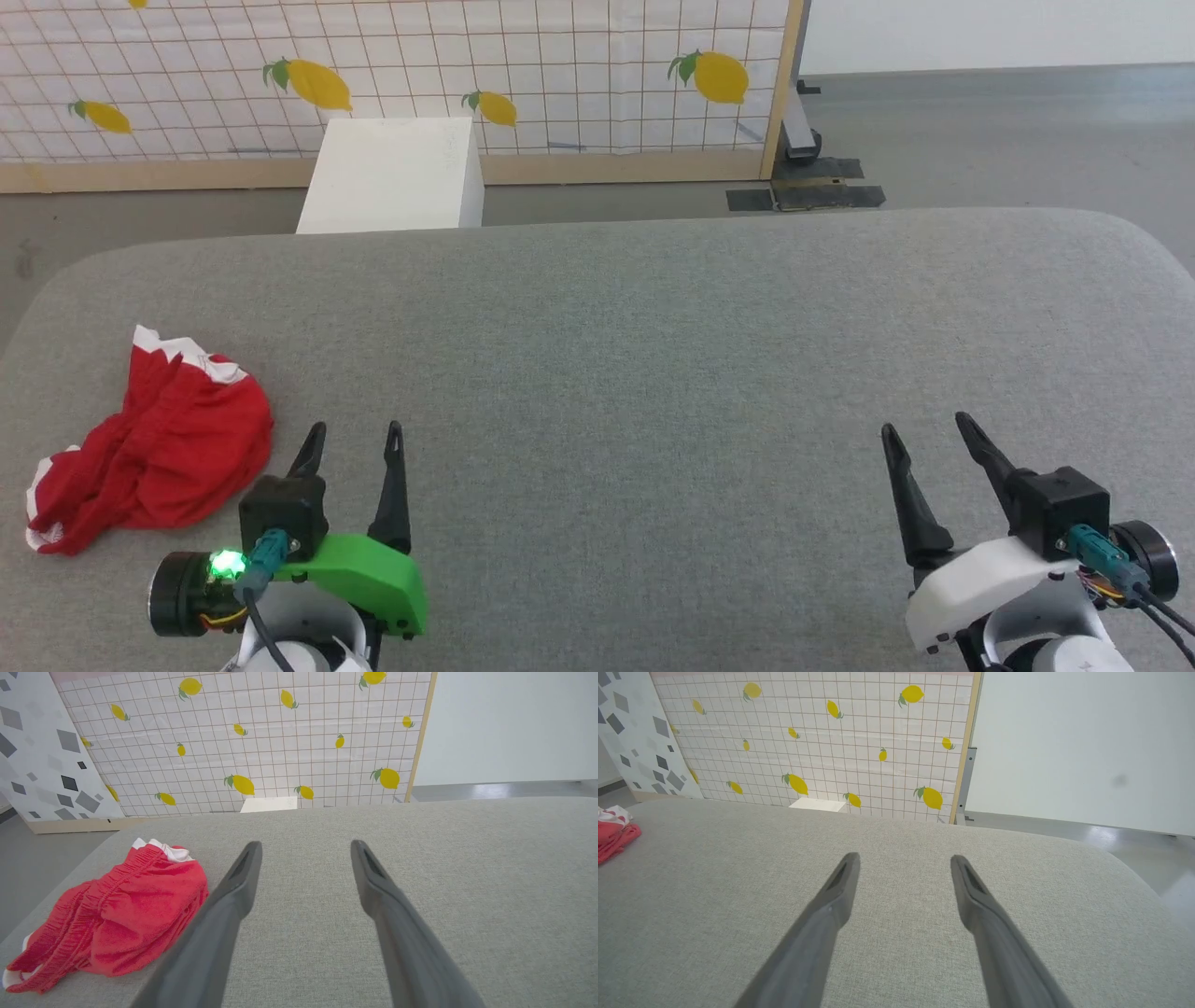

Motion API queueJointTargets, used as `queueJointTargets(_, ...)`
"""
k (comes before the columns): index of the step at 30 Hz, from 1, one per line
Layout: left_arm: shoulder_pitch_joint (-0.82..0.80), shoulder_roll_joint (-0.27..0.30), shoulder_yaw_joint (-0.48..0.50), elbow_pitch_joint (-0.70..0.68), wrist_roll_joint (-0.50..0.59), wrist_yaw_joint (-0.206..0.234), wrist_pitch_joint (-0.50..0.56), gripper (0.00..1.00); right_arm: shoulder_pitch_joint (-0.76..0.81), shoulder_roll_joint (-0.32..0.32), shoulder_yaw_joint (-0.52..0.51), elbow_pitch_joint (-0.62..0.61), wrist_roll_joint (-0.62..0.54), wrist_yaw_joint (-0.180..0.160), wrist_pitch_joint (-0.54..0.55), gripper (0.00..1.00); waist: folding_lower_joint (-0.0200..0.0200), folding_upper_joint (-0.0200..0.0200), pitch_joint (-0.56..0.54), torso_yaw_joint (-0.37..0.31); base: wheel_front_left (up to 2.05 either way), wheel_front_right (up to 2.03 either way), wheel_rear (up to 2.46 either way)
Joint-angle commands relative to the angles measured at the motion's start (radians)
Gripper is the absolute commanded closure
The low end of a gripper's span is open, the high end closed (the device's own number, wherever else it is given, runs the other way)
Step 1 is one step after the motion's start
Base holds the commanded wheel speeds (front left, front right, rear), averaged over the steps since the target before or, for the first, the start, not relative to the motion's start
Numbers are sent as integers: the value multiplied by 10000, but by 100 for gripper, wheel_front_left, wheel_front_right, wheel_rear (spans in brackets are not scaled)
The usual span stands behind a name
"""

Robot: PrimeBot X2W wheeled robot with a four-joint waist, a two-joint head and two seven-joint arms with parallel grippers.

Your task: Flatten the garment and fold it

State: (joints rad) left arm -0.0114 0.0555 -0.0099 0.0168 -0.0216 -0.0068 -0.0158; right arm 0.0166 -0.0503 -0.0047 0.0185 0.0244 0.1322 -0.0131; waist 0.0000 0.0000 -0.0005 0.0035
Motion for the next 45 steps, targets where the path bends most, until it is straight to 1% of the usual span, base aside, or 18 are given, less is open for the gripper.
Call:
queueJointTargets(1, 14, -5, 7, 34, -82, 28, -104, 0, 55, 0, -22, 57, 128, -1, -121, 0, 0, 0, 0, 25, 0, 0, 0)
queueJointTargets(9, 53, -8, 51, 106, -191, 56, -268, 0, 93, 0, -60, 177, 333, -2, -285, 0, 0, 0, -15, 274, 0, 0, 0)
queueJointTargets(20, 114, -12, 137, 223, -310, 63, -491, 0, 131, 0, -85, 381, 600, -4, -509, 0, 0, 0, -32, 884, 0, 0, 0)
queueJointTargets(45, 174, -23, 276, 520, -576, 60, -1010, 0, 159, 1, -53, 871, 1165, -7, -1031, 0, 0, 0, -78, 2662, 0, 0, 0)
